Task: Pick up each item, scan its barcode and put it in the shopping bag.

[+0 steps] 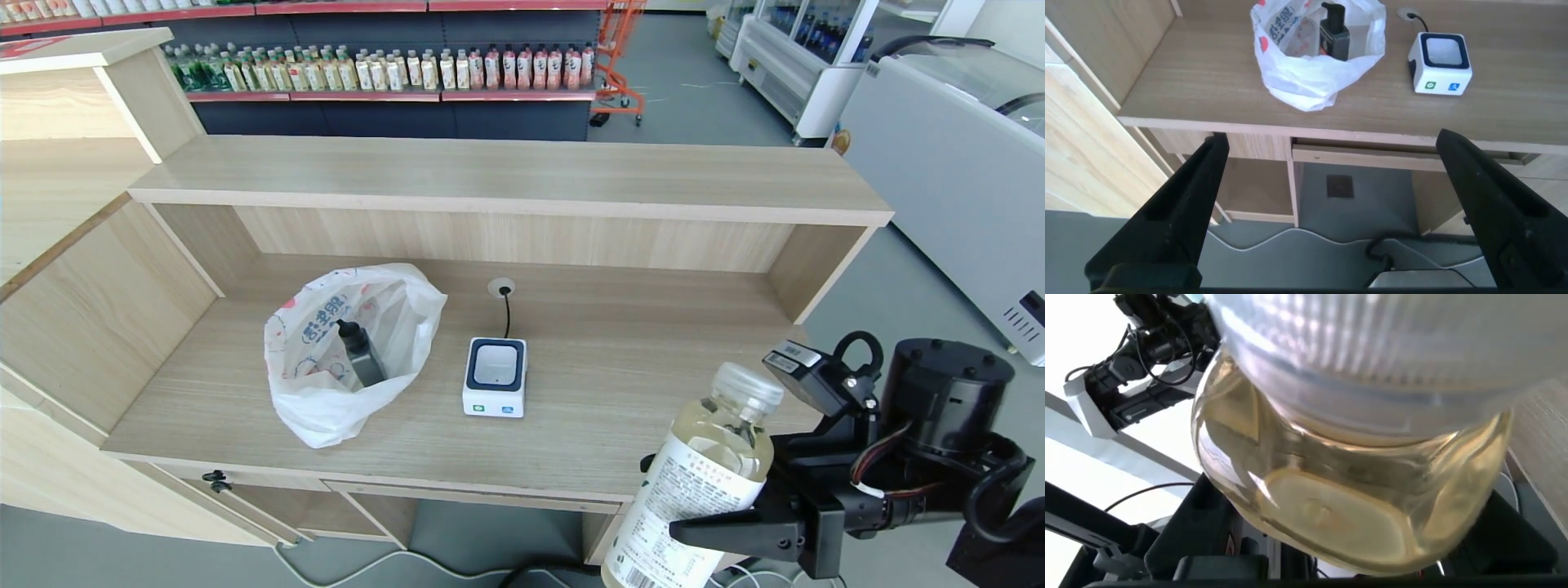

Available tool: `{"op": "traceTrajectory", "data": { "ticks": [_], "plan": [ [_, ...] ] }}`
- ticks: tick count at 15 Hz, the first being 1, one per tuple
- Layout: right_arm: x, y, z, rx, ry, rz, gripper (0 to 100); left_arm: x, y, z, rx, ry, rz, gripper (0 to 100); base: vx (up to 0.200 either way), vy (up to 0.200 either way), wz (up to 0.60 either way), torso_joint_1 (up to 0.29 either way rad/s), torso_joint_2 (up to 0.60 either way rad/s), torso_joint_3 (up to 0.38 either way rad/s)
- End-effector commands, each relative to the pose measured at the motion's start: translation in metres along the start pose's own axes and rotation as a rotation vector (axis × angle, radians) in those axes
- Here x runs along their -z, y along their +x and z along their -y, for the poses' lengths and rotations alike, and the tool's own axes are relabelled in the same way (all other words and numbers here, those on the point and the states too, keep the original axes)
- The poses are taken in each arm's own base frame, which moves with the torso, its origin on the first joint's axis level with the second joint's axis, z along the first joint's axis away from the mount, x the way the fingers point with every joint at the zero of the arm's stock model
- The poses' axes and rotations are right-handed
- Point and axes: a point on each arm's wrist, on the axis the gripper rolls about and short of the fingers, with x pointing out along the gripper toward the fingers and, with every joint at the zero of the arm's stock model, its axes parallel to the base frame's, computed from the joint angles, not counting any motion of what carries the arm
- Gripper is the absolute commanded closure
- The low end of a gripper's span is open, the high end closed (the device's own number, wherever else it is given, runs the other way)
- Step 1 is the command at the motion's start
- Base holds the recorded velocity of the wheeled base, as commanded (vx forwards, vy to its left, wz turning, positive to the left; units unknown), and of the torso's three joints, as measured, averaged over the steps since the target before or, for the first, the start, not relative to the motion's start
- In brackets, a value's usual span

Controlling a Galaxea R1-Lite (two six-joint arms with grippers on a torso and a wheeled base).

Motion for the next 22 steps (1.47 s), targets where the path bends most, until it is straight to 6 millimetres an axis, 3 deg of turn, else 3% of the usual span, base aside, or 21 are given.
{"op": "traceTrajectory", "data": {
  "ticks": [1, 22],
  "plan": [
    [0.002, 0.003, -0.001, -0.012, 0.011, -0.009, 100, 0.000, 0.000, 0.000, 0.000, -0.001, 0.001, 0, 0.000, 0.000, 0.00, 0.000, 0.00, 0.000],
    [0.002, 0.029, -0.006, -0.106, -0.043, -0.040, 100, 0.000, 0.000, 0.000, 0.000, -0.001, 0.001, 0, 0.000, 0.000, 0.00, 0.000, 0.00, 0.000]
  ]
}}
